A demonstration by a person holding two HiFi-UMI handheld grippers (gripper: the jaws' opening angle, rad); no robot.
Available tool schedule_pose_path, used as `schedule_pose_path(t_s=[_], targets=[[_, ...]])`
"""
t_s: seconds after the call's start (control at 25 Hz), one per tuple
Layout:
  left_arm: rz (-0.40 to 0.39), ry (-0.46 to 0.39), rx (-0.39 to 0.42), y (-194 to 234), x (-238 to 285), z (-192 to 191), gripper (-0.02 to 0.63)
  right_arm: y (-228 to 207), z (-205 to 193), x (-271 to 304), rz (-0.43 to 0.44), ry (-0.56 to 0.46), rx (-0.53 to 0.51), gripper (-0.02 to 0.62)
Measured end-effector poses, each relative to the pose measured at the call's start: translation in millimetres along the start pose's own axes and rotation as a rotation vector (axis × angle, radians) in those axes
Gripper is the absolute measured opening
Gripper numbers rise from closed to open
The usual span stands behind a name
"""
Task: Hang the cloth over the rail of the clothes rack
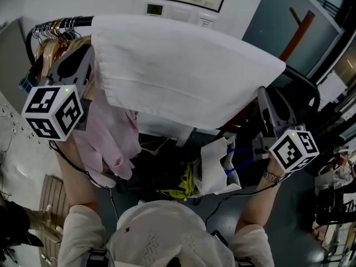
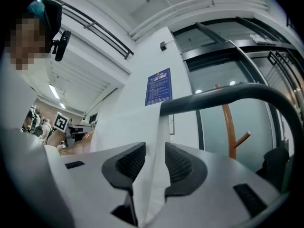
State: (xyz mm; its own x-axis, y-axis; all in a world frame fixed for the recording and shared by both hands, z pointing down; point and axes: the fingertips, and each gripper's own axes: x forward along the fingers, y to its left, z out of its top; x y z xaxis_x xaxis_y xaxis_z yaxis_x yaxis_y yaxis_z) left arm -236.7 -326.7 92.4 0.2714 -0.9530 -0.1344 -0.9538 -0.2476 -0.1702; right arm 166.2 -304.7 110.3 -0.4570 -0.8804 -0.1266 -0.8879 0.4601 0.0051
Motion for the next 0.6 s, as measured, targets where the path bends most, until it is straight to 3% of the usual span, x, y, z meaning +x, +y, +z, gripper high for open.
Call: schedule_pose_path(t_s=[0.16, 0.2, 0.24, 0.44, 0.6], targets=[[-0.067, 0.041, 0.000, -23.7, 9.6, -22.1, 0.021, -0.4, -4.4, 4.8, 0.008, 0.022, 0.010, 0.110], [-0.077, 0.048, 0.004, -28.7, 9.3, -25.1, 0.021, -2.2, -4.3, 3.6, 0.006, 0.024, 0.016, 0.043], [-0.083, 0.051, 0.010, -33.0, 8.3, -27.0, 0.021, -5.1, -2.9, 1.6, -0.003, 0.019, 0.022, 0.026], [-0.132, 0.074, -0.005, -54.4, 12.1, -40.3, 0.021, -26.7, 12.4, -13.2, -0.073, -0.032, 0.039, 0.020], [-0.113, 0.067, -0.034, -61.4, 12.2, -48.9, 0.021, -19.8, 13.1, -17.7, -0.051, -0.075, 0.024, 0.023]])
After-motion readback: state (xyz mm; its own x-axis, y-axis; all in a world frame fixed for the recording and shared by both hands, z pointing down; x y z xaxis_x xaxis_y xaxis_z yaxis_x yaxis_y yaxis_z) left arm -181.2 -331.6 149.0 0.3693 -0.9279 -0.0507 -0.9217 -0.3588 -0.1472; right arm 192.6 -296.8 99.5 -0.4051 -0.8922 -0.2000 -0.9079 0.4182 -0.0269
